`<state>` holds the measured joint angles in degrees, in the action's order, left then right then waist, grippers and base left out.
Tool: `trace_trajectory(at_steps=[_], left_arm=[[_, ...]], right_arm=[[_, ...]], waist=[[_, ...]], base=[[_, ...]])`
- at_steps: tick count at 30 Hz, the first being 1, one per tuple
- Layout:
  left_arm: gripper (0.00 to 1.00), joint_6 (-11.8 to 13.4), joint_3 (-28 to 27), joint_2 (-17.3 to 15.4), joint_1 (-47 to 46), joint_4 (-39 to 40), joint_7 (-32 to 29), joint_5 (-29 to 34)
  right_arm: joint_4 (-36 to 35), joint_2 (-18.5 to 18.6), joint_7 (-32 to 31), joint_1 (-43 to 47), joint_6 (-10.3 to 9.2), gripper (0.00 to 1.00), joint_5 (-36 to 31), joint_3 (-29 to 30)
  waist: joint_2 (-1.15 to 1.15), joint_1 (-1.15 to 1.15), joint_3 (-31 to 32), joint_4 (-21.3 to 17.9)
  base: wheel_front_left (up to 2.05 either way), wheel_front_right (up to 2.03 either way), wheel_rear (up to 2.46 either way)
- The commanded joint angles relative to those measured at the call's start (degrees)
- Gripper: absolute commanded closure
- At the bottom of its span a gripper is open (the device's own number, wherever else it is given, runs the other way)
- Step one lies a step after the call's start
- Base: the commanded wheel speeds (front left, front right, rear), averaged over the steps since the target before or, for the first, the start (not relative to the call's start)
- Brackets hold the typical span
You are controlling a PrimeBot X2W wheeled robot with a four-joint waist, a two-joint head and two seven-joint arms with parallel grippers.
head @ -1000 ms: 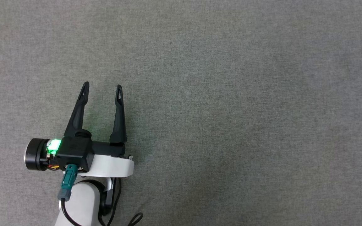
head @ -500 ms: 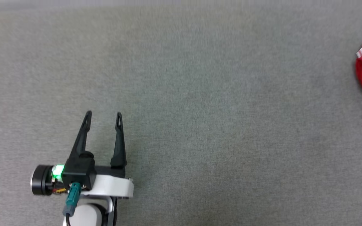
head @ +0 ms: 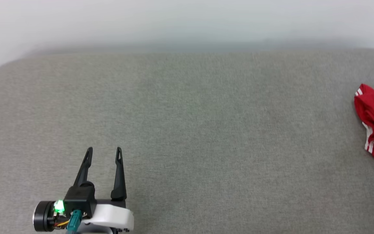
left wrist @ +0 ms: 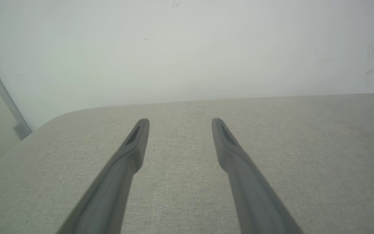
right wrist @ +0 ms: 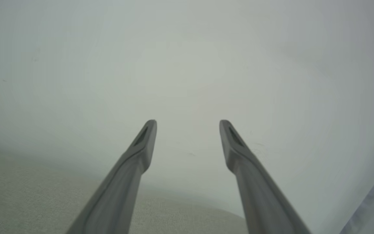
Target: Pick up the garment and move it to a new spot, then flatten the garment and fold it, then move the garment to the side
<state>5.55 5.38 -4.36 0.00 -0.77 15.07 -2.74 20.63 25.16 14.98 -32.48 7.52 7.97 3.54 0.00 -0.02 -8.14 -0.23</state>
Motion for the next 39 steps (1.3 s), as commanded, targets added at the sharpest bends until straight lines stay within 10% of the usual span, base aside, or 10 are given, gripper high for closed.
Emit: trace_trajectory(at_steps=[1,15,39], left_arm=[[0.00,-0.21,-0.21,0.15,0.87,-0.28,0.12,-0.23],[0.00,-0.91,-1.65,0.31,4.16,-2.03,0.12,-0.29],[0.00,-3.62,-3.09,0.44,7.21,-2.98,0.12,-0.97]], right_arm=[[-2.33,-2.29,0.16,2.95,-0.07,0.00,-0.49,0.27],[-13.92,-17.05,0.17,23.61,-0.07,0.00,-0.85,0.25],[-18.45,-22.11,0.18,40.13,-0.06,0.00,0.86,1.58]], waist=[[0.00,0.02,1.89,1.18],[0.00,0.02,6.62,2.59],[0.00,0.02,10.20,2.35]], base=[[0.00,0.00,0.00],[0.00,0.00,0.00],[0.00,0.00,0.00]])
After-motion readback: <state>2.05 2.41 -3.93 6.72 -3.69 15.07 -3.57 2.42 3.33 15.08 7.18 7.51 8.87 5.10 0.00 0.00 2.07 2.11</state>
